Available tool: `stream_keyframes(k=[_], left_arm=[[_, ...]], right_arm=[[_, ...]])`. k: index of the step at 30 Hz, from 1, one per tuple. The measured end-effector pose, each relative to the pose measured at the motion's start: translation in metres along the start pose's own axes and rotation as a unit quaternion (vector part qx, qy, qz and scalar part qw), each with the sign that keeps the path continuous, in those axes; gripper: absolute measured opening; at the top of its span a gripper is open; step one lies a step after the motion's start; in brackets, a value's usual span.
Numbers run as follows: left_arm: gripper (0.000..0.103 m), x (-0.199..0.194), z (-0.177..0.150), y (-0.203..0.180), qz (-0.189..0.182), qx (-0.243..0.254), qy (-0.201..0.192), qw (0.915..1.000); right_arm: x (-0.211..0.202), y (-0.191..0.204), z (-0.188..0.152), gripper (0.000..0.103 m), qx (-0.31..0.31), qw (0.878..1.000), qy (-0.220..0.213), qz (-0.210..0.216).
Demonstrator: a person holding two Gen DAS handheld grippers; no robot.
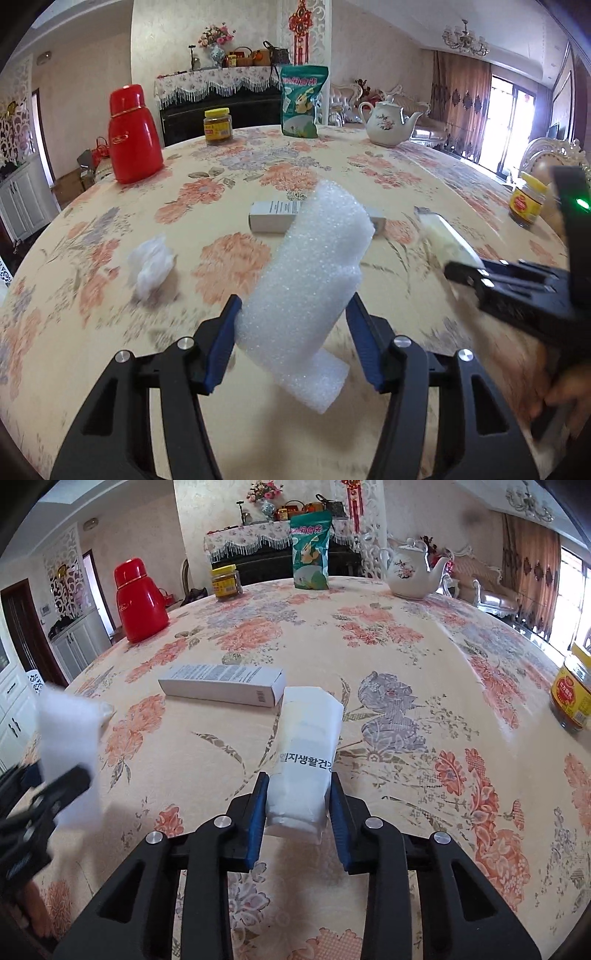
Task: Collect trash
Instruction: 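Grasp the white wrapped packet with the right tool while the left tool grasps a foam sheet, then carry the white packet and foam sheet toward the pink bin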
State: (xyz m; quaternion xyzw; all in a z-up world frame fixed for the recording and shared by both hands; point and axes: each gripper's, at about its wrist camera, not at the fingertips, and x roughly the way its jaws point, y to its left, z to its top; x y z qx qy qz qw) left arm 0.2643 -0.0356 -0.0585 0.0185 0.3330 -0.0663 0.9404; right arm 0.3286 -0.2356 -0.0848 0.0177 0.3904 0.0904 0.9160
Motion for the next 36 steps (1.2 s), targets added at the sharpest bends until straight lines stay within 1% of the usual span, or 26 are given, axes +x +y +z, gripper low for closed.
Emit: stream_keyframes(k=[3, 5, 7, 13, 17, 20, 24, 30, 33, 36], left_arm=[[0.056, -0.018, -0.01, 0.0, 0.008, 0.003, -0.003, 1.0], [0.056, -0.025, -0.017, 0.002, 0.012, 0.004, 0.0, 0.9999], [0.056, -0.034, -0.023, 0.008, 0.015, -0.002, 0.001, 0.9999], [0.056, -0.059, -0.044, 0.023, 0.028, -0.016, -0.004, 0.9995], [0.057, -0.082, -0.055, 0.032, 0.031, -0.03, -0.021, 0.9988], [0.057, -0.103, -0.066, 0.037, 0.03, -0.045, -0.038, 0.9978], [0.057, -0.13, -0.082, 0.043, 0.033, -0.055, -0.061, 0.9961], [0.057, -0.16, -0.103, 0.056, 0.043, -0.071, -0.08, 0.9933], [0.057, -0.173, -0.111, 0.062, 0.053, -0.077, -0.09, 0.9916], [0.057, -0.186, -0.119, 0.07, 0.057, -0.084, -0.098, 0.99]], right_arm=[[0.0, 0.001, 0.0, 0.032, -0.001, 1.0, 0.001, 0.004], [-0.001, 0.003, -0.004, 0.032, 0.0, 1.0, 0.008, 0.018], [-0.007, 0.011, -0.01, 0.032, -0.013, 1.0, 0.008, 0.014], [-0.054, 0.039, -0.034, 0.032, -0.036, 0.998, -0.018, 0.046], [-0.086, 0.064, -0.05, 0.032, -0.071, 0.995, -0.038, 0.058], [-0.104, 0.077, -0.062, 0.032, -0.08, 0.993, -0.051, 0.067], [-0.121, 0.092, -0.077, 0.032, -0.094, 0.99, -0.064, 0.077], [-0.143, 0.109, -0.092, 0.032, -0.094, 0.987, -0.081, 0.102], [-0.153, 0.121, -0.097, 0.032, -0.105, 0.984, -0.089, 0.109], [-0.16, 0.133, -0.102, 0.032, -0.112, 0.981, -0.093, 0.126]])
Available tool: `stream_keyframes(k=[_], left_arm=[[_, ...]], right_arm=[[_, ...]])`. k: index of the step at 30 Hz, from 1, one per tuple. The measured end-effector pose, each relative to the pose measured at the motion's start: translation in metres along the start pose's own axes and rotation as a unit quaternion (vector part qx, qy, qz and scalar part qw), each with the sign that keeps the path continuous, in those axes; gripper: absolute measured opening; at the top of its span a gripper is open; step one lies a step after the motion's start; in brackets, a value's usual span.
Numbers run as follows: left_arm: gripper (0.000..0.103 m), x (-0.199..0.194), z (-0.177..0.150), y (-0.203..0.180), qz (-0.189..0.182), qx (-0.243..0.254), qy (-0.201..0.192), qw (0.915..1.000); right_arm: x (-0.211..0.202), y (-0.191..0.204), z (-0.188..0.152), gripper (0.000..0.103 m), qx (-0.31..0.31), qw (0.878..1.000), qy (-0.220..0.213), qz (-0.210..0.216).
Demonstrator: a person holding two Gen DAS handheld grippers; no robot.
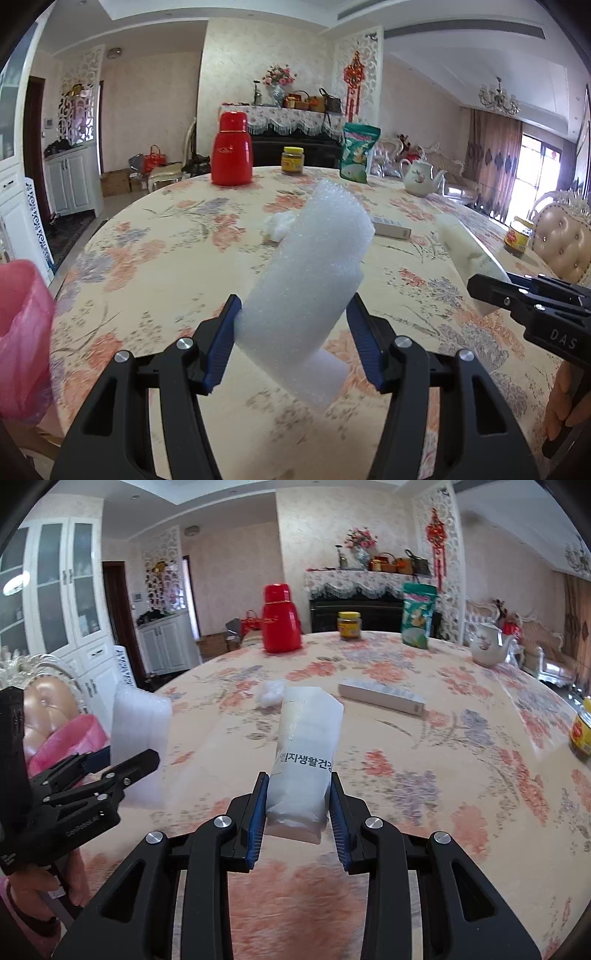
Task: Collect trash
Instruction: 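Carry the white packet and foam sheet toward the pink bin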
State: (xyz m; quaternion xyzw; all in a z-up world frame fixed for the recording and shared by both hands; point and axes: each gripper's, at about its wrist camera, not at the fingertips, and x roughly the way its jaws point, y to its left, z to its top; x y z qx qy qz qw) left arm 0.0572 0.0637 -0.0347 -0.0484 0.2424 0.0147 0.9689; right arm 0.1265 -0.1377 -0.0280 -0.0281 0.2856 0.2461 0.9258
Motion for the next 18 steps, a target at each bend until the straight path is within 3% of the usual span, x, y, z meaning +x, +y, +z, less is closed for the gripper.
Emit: stream_keyframes(k=[18], left_arm=[[0.057, -0.07, -0.025, 0.072, 0.071, -0.028, -0.05, 0.9958]], right_arm=[[0.018, 0.096, 0.01, 0.032, -0.075, 0.991, -0.017, 0.11]])
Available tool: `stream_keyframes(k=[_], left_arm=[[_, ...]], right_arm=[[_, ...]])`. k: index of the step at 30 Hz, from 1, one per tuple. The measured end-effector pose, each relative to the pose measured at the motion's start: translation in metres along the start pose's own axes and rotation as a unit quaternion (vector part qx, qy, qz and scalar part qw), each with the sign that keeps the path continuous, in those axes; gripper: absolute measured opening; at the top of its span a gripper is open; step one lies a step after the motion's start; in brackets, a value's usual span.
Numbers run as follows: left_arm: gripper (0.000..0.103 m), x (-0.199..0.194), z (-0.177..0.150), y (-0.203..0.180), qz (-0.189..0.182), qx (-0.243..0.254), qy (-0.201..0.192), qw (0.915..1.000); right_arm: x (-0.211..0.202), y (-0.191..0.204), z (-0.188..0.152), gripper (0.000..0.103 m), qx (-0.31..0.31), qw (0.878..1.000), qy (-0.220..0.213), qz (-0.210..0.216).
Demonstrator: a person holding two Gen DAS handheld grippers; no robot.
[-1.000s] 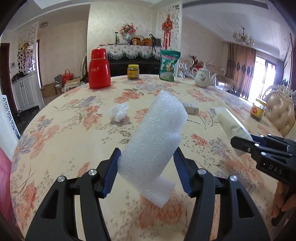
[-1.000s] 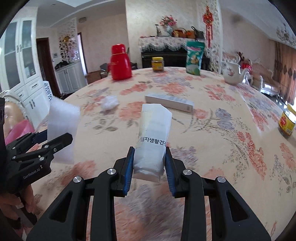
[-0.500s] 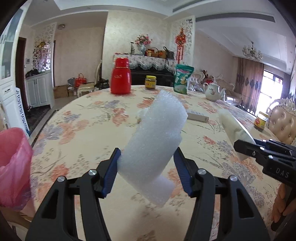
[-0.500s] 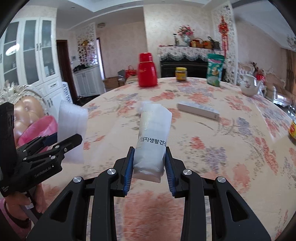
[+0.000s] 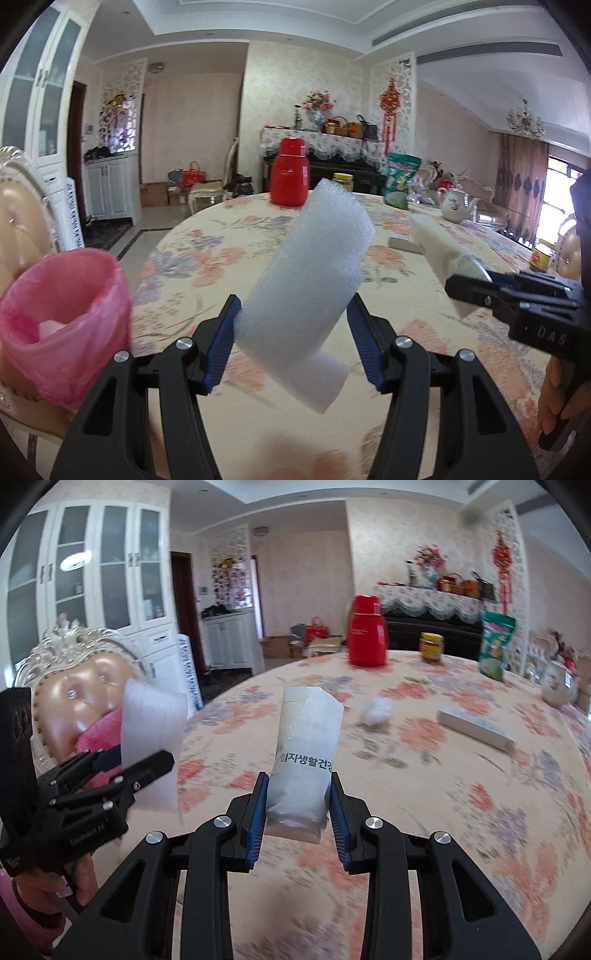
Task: Collect trash
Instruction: 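Carry the white packet and foam sheet toward the pink bin, then release the white packet with the right tool while the left tool drops the foam sheet into the bin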
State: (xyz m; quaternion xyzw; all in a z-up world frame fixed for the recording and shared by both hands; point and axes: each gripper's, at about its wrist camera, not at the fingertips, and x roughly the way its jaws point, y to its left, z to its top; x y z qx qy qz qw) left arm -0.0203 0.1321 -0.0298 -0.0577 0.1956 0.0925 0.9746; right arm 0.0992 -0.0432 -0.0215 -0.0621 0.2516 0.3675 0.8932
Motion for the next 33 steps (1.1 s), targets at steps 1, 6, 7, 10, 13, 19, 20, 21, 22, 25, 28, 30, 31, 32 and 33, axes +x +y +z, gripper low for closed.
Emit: stream_keyframes(k=[1, 6, 7, 10, 13, 19, 20, 21, 22, 25, 28, 30, 31, 32, 33], left_arm=[[0.057, -0.004, -0.001, 0.009, 0.008, -0.007, 0.0, 0.9999], [0.057, -0.022, 0.001, 0.045, 0.05, -0.028, -0.017, 0.9982], [0.057, -0.023, 0.003, 0.052, 0.059, -0.031, -0.02, 0.9976], [0.057, -0.033, 0.008, 0.076, 0.087, -0.046, -0.033, 0.9946], [0.058, -0.042, 0.011, 0.099, 0.119, -0.058, -0.041, 0.9904], [0.058, -0.043, 0.02, 0.154, 0.169, -0.085, -0.036, 0.9814], [0.058, -0.042, 0.023, 0.165, 0.177, -0.088, -0.035, 0.9795], [0.058, -0.041, 0.024, 0.174, 0.186, -0.091, -0.034, 0.9778], [0.058, -0.037, 0.026, 0.186, 0.194, -0.093, -0.027, 0.9763], [0.058, -0.025, 0.025, 0.217, 0.216, -0.103, -0.015, 0.9708], [0.058, -0.011, 0.023, 0.246, 0.228, -0.118, 0.003, 0.9665], [0.058, -0.002, 0.02, 0.262, 0.232, -0.123, 0.013, 0.9649], [0.058, 0.002, 0.02, 0.268, 0.233, -0.124, 0.017, 0.9643], [0.059, 0.005, 0.019, 0.271, 0.236, -0.126, 0.018, 0.9634], [0.06, 0.008, 0.019, 0.277, 0.238, -0.127, 0.019, 0.9626]], right_arm=[[0.003, 0.004, 0.002, 0.032, -0.004, 1.0, 0.0, 0.005], [0.026, 0.043, 0.018, 0.032, -0.037, 0.998, 0.0, 0.051], [0.029, 0.051, 0.021, 0.032, -0.045, 0.997, -0.001, 0.059], [0.042, 0.078, 0.032, 0.032, -0.071, 0.994, -0.001, 0.085], [0.061, 0.105, 0.043, 0.032, -0.094, 0.988, -0.003, 0.125], [0.101, 0.15, 0.058, 0.032, -0.127, 0.977, 0.007, 0.171], [0.108, 0.156, 0.061, 0.032, -0.126, 0.975, 0.01, 0.182], [0.114, 0.16, 0.063, 0.032, -0.126, 0.974, 0.012, 0.186], [0.12, 0.165, 0.066, 0.032, -0.125, 0.974, 0.013, 0.191], [0.136, 0.176, 0.074, 0.032, -0.122, 0.971, 0.014, 0.207], [0.155, 0.19, 0.081, 0.032, -0.122, 0.968, 0.018, 0.218], [0.168, 0.201, 0.085, 0.032, -0.129, 0.966, 0.024, 0.222], [0.174, 0.206, 0.087, 0.032, -0.132, 0.965, 0.026, 0.225], [0.18, 0.211, 0.089, 0.032, -0.134, 0.964, 0.028, 0.228], [0.184, 0.214, 0.09, 0.032, -0.135, 0.963, 0.029, 0.23]])
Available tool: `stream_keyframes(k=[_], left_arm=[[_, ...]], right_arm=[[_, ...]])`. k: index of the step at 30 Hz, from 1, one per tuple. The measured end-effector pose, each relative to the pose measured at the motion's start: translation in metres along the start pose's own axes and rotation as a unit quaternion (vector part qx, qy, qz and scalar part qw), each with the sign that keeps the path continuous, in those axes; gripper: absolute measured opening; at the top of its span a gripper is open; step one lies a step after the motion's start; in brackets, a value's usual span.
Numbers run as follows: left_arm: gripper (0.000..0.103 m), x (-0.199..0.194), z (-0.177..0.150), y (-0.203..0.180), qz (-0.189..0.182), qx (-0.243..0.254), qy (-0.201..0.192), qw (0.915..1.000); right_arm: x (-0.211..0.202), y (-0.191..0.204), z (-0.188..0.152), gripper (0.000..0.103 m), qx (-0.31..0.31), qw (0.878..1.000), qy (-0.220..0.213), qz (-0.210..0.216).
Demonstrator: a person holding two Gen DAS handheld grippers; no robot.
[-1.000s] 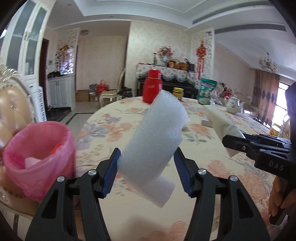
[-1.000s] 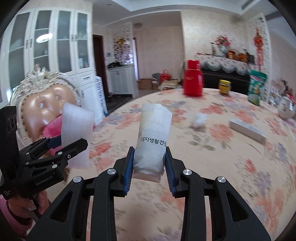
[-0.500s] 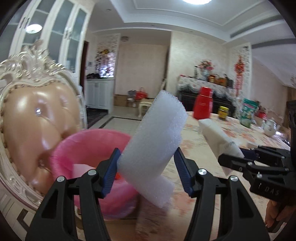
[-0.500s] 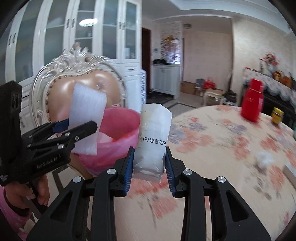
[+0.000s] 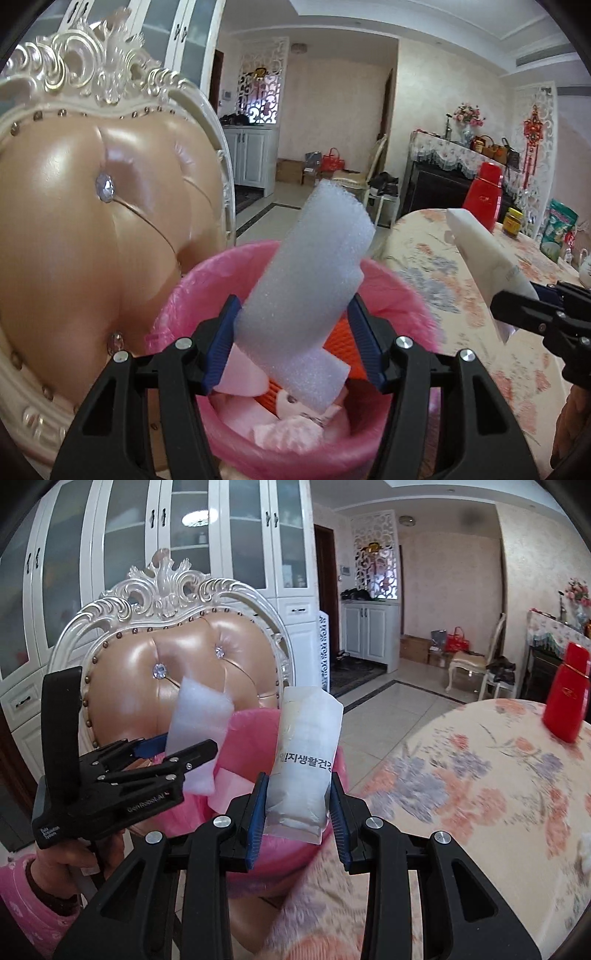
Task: Collect trash
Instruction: 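Release the white packet with the right tool while the left tool drops the foam sheet into the bin, then move both open tools back over the table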
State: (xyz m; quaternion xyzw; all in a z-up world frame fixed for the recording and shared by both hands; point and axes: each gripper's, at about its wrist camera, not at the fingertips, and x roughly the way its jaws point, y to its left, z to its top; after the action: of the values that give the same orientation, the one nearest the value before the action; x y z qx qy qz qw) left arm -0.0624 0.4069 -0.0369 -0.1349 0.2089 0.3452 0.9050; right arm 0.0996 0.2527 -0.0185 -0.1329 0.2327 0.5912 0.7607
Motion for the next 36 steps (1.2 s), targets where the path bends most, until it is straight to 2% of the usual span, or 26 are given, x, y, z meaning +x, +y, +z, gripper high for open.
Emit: stream_keyframes(k=[1, 4, 9, 11, 14, 15, 16, 17, 21, 27, 30, 36], left_arm=[[0.062, 0.003, 0.0, 0.002, -0.001, 0.002, 0.002, 1.0], [0.083, 0.012, 0.002, 0.011, 0.023, 0.008, 0.007, 0.9997], [0.091, -0.007, 0.002, 0.031, 0.045, -0.008, -0.023, 0.9987], [0.098, -0.021, 0.001, 0.04, 0.06, -0.02, -0.038, 0.9973], [0.098, -0.042, -0.001, 0.046, 0.075, -0.028, -0.052, 0.9954], [0.098, -0.047, -0.001, 0.047, 0.079, -0.028, -0.054, 0.995], [0.098, -0.054, -0.001, 0.048, 0.083, -0.026, -0.058, 0.9945], [0.098, -0.059, 0.0, 0.047, 0.085, -0.024, -0.06, 0.9943], [0.098, -0.074, -0.004, 0.031, 0.08, -0.004, -0.061, 0.9949], [0.098, -0.076, -0.015, -0.01, 0.022, 0.012, -0.049, 0.9985], [0.098, -0.074, -0.02, -0.043, -0.02, 0.025, -0.04, 0.9987], [0.098, -0.07, -0.026, -0.132, -0.113, 0.079, -0.019, 0.9902]], right_arm=[[0.005, -0.001, 0.003, 0.032, 0.002, 1.0, 0.001, 0.001], [0.017, -0.003, 0.01, 0.033, 0.01, 1.0, 0.003, 0.005], [0.041, 0.004, 0.015, 0.037, 0.004, 1.0, 0.015, 0.011], [0.055, 0.008, 0.015, 0.038, 0.005, 1.0, 0.022, 0.016], [0.07, 0.014, 0.014, 0.045, 0.008, 0.999, 0.033, 0.032], [0.075, 0.015, 0.013, 0.058, 0.012, 0.998, 0.039, 0.039], [0.076, 0.015, 0.012, 0.066, 0.016, 0.998, 0.041, 0.042], [0.073, 0.015, 0.01, 0.07, 0.021, 0.998, 0.033, 0.042], [0.055, 0.011, 0.006, 0.07, 0.024, 0.999, 0.027, 0.032], [-0.006, -0.023, -0.011, 0.071, 0.036, 0.999, 0.009, -0.022], [-0.047, -0.051, -0.026, 0.071, 0.056, 0.997, -0.004, -0.058], [-0.131, -0.11, -0.071, 0.075, 0.103, 0.984, -0.021, -0.141]])
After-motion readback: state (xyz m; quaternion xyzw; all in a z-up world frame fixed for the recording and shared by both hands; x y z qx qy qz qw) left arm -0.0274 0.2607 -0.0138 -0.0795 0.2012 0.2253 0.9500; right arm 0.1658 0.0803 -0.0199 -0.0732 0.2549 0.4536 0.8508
